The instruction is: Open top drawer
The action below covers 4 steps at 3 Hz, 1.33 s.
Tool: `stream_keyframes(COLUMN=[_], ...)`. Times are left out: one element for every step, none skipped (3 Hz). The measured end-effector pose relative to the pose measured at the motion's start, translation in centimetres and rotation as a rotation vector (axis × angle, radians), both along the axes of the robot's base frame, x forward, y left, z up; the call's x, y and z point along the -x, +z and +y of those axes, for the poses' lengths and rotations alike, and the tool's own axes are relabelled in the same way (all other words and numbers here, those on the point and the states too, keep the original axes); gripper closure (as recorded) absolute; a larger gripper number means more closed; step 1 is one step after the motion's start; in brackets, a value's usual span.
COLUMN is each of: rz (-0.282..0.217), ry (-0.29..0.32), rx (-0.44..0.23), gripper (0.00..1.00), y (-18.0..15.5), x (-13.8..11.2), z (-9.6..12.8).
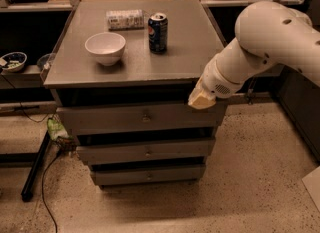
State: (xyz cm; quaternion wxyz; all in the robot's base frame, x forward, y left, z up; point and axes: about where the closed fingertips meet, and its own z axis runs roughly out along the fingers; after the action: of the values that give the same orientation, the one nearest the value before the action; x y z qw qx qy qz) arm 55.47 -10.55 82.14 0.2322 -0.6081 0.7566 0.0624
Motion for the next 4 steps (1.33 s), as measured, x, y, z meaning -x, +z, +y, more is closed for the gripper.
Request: stream_keyframes(rz=[-0.016, -0.026, -0.026, -0.026], ry=[0.017, 0.029, 0.029, 0.030], rx=[-0.016, -0.028, -0.028, -0.028], gripper=[1.00, 1.00, 0.79, 0.56], y=[-0.1, -0.5, -0.5, -0.5], x=[-1.7, -3.2, -3.2, -3.2], z=[1.0, 1.9, 1.9, 1.9])
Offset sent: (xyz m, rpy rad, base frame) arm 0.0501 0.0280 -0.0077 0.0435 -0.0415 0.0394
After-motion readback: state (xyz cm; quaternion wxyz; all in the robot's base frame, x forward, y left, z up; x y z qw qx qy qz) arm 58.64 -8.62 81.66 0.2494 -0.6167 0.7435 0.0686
